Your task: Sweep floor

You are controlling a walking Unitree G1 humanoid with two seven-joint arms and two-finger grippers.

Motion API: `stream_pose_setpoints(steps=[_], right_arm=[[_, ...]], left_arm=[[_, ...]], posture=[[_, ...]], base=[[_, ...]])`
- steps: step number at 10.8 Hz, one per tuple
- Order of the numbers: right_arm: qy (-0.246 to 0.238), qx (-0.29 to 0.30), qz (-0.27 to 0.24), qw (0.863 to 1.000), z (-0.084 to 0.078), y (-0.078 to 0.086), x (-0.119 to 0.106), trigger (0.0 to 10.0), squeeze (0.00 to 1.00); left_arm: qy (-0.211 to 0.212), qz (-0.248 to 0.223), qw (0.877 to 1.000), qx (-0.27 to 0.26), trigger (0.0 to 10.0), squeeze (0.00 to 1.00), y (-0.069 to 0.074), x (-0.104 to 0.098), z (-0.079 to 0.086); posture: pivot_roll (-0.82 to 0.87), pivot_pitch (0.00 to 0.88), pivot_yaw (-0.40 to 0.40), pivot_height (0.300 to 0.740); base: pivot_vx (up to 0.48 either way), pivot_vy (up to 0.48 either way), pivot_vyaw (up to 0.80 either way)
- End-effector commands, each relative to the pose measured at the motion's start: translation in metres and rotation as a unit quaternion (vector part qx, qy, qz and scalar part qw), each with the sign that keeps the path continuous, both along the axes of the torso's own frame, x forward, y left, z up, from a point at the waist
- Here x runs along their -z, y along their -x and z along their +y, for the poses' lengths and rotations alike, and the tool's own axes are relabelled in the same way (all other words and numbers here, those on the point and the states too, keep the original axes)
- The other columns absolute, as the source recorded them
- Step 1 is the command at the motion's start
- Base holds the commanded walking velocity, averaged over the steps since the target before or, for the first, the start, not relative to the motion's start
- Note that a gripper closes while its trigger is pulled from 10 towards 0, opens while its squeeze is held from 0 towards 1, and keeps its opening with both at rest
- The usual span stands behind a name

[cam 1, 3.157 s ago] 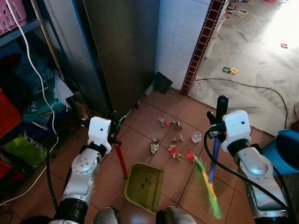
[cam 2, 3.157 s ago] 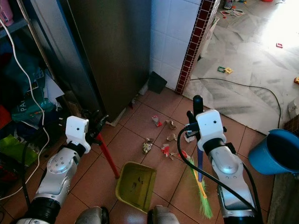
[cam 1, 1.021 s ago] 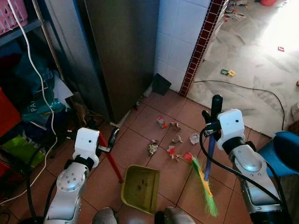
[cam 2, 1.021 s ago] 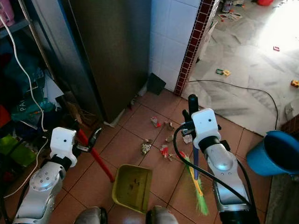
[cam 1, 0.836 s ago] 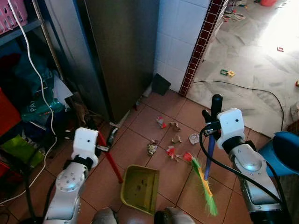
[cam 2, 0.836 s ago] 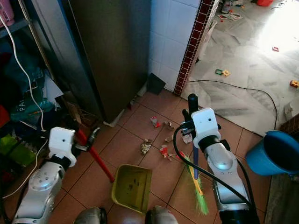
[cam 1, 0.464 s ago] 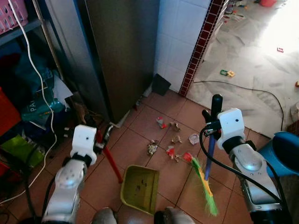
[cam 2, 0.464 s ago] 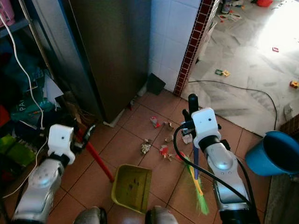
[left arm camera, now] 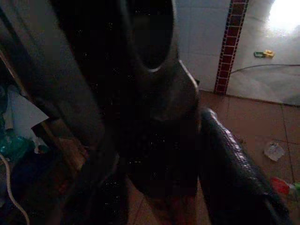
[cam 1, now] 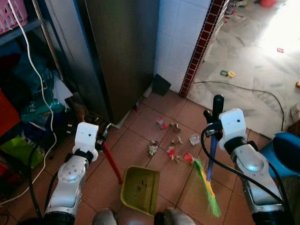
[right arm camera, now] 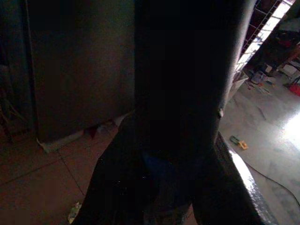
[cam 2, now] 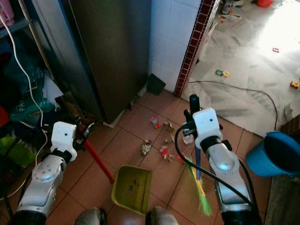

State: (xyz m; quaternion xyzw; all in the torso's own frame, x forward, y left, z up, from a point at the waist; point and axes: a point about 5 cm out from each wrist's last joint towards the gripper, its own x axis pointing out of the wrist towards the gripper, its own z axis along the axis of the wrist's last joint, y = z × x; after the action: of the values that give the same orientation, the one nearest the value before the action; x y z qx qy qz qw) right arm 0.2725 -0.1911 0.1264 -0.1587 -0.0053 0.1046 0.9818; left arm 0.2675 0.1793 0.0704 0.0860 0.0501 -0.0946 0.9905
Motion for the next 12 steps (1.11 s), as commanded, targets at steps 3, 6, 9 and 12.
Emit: stream_pose_setpoints(steps=[3,6,9,12], right_arm=[[0.015,-0.004,-0.024,1.000,-0.002,-0.002,-0.010,10.0,0.00],[0.014,-0.005,-0.026,1.000,-0.001,-0.003,-0.010,10.0,0.00],[0.012,-0.006,-0.026,1.000,0.001,-0.004,-0.008,10.0,0.00],[0.029,0.004,-0.040,0.999,0.000,-0.005,-0.010,10.0,0.00]], left_arm=[[-0.001,-0.003,1.000,0.019,0.0,0.00,0.002,0.000,-0.004],[-0.011,-0.028,0.999,0.045,0.0,0.00,0.005,-0.008,-0.013],[-0.027,-0.029,0.997,0.064,0.0,0.00,0.016,-0.006,-0.017],[-0.011,-0.063,0.997,0.048,0.0,0.00,-0.008,-0.018,-0.026]], posture=[[-0.09,0.086,-0.088,0.740],[-0.08,0.081,-0.082,0.740],[-0.07,0.072,-0.079,0.740],[-0.07,0.061,-0.066,0.740]], base=[[0.000,0.000,0.00],[0.000,0.000,0.00],[0.000,0.000,0.00],[0.000,0.000,0.00]])
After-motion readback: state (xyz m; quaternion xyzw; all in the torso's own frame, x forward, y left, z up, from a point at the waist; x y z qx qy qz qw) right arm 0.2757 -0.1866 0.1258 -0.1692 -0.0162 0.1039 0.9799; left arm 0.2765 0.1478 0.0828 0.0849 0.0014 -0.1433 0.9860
